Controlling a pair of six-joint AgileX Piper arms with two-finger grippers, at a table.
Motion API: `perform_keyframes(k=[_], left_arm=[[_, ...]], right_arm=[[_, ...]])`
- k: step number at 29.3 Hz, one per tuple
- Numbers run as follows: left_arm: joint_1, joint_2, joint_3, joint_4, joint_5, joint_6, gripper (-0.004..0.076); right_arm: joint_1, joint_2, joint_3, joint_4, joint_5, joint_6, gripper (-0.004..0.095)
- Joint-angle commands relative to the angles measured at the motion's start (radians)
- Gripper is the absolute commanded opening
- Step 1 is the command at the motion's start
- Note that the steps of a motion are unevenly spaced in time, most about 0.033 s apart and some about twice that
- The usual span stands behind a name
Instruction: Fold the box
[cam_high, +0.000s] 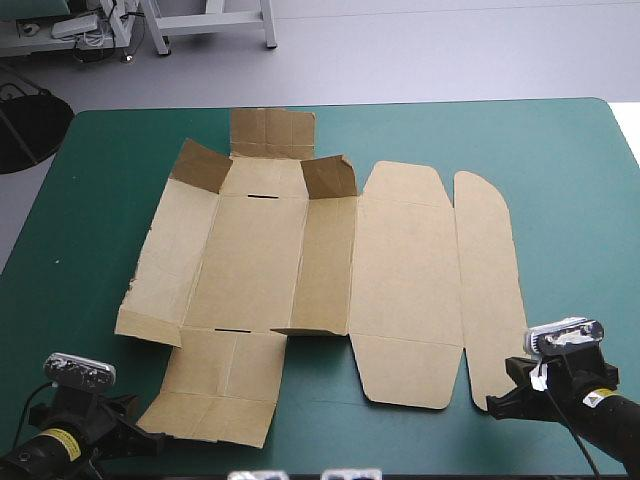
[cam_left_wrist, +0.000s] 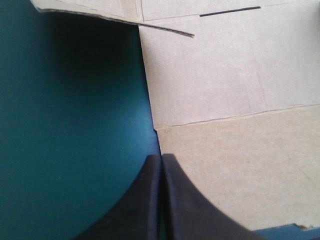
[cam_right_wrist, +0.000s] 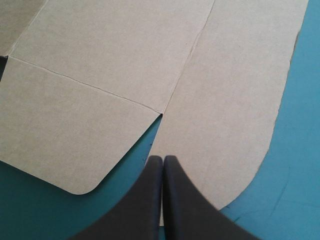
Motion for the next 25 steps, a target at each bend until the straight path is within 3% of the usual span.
perform_keyframes(k=[1,12,19,25], left_arm=[[-0.001,0.015,-0.027,-0.004,-0.051,0.003,-0.0009],[-0.001,0.015,-0.040,-0.007,-0.032,0.005,-0.0009],[-0.001,0.028,-0.216,-0.011,0.006,0.032,-0.0009],[-0.001,0.143,-0.378,-0.008,0.072,0.054,-0.0009]], right_arm=[[0.000,0.006,-0.026,0.025,-0.049,-0.004,-0.0013],[0.000,0.006,-0.026,0.025,-0.051,-0.004,-0.0013],[0.000,0.006,-0.026,0.025,-0.060,-0.004,-0.0013],[0.000,0.006,-0.026,0.027,-0.074,-0.004,-0.0013]])
